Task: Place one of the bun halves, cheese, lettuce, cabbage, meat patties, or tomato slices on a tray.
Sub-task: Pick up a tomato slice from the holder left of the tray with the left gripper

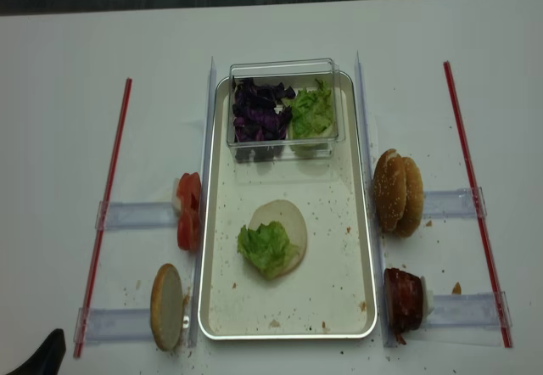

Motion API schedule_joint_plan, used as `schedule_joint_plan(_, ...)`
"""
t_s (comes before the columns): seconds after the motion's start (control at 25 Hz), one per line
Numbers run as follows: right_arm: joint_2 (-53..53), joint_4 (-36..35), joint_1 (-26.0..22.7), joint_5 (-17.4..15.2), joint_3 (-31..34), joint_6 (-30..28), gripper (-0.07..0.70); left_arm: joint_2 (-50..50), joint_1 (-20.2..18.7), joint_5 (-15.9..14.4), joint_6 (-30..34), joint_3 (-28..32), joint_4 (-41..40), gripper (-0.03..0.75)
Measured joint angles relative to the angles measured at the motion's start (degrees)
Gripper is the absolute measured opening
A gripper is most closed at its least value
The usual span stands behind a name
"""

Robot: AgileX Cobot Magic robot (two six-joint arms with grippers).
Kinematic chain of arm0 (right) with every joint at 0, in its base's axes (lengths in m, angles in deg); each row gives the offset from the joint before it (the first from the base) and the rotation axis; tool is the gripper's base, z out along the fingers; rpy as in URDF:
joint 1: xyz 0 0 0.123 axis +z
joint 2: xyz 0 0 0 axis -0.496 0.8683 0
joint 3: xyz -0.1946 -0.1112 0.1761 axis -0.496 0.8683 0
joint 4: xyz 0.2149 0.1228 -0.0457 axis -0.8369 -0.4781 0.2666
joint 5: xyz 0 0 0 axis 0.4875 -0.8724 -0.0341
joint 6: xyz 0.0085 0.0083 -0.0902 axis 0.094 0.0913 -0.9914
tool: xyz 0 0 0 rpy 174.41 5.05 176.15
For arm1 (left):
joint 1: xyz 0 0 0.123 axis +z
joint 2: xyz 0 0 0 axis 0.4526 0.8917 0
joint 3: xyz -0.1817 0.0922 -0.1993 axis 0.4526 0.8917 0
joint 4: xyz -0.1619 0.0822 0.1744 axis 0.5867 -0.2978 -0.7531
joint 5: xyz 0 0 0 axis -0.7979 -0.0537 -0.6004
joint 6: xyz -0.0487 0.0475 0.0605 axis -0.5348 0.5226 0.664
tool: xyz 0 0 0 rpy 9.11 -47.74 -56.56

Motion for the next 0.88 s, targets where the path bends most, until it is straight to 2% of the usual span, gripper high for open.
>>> schedule_joint_plan(0.68,0.0,0.0,0.0,0.0,0.0,0.0,0.498,0.0,0.0,0.0,0.0,0.0,0.0,0.598)
schedule_joint_plan(0.76,0.0,0.0,0.0,0.0,0.0,0.0,0.494,0.6,0.0,0.8,0.0,-0.3,0.0,0.598)
schedule_joint_plan(0.88,0.0,0.0,0.0,0.0,0.0,0.0,0.472,4.1,0.0,3.8,0.2,-2.2,0.0,0.598)
